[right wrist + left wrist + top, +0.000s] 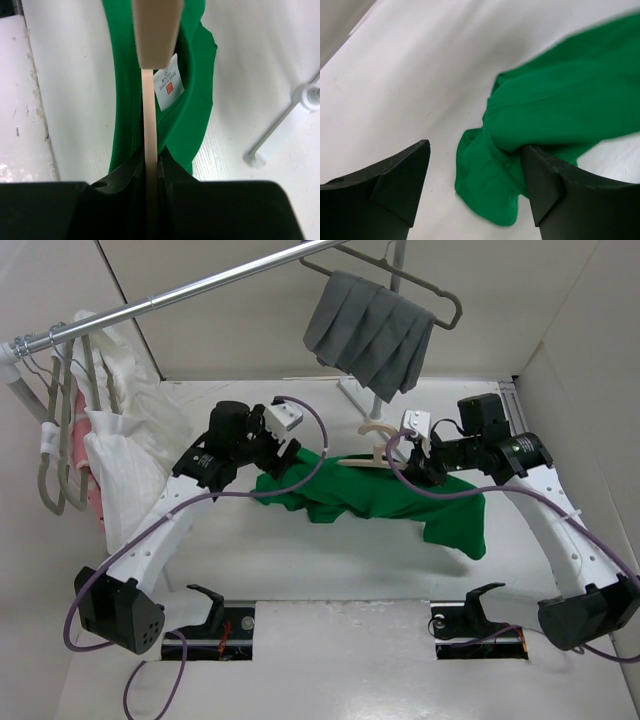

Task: Place the t-shirt on the hanger
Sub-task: Place tshirt on hanger

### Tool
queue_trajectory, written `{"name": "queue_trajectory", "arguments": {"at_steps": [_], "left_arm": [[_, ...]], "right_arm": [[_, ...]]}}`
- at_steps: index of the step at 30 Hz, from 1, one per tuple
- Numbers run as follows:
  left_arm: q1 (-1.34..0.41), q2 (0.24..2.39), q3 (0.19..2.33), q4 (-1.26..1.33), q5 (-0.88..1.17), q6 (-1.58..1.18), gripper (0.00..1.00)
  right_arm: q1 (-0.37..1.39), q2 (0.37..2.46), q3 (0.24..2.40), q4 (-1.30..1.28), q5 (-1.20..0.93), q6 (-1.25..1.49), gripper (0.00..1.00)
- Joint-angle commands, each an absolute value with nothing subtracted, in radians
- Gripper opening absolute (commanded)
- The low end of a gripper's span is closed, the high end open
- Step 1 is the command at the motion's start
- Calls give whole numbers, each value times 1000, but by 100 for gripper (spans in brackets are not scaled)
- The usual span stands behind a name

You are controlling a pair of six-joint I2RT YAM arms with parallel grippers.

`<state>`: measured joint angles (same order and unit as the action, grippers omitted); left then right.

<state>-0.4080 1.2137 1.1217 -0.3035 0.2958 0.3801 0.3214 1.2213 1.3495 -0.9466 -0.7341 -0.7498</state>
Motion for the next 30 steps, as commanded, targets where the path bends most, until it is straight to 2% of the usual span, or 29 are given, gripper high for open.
{"name": "queue_trajectory", "arguments": {"at_steps": [1,3,6,9,12,18,24,29,30], "left_arm": [[-407,1175,1187,-505,567,627,71],[-407,1161,1212,-537,675,679,71],[-420,1120,1236,-499,790,693,77],[-457,1089,1258,-342,833,546,83],[-478,1120,1307,-282,917,459,83],[-567,1173,1370,-259,874,449,84],[-568,1212,1408,-187,834,374,84],[-568,1261,1443,-164,862,379,71],[-568,1261,1453,-164,876,379,64]], "right_arm": [[295,1193,1402,-894,-816,-775,0],[295,1193,1402,-870,-816,-764,0],[295,1193,1402,-818,-816,-730,0],[342,1204,1393,-763,-802,-703,0],[390,1233,1393,-740,-781,-681,0],[442,1284,1374,-667,-741,-646,0],[498,1318,1374,-647,-730,-637,0],[528,1342,1365,-629,-730,-637,0],[528,1342,1365,-629,-720,-637,0]]}}
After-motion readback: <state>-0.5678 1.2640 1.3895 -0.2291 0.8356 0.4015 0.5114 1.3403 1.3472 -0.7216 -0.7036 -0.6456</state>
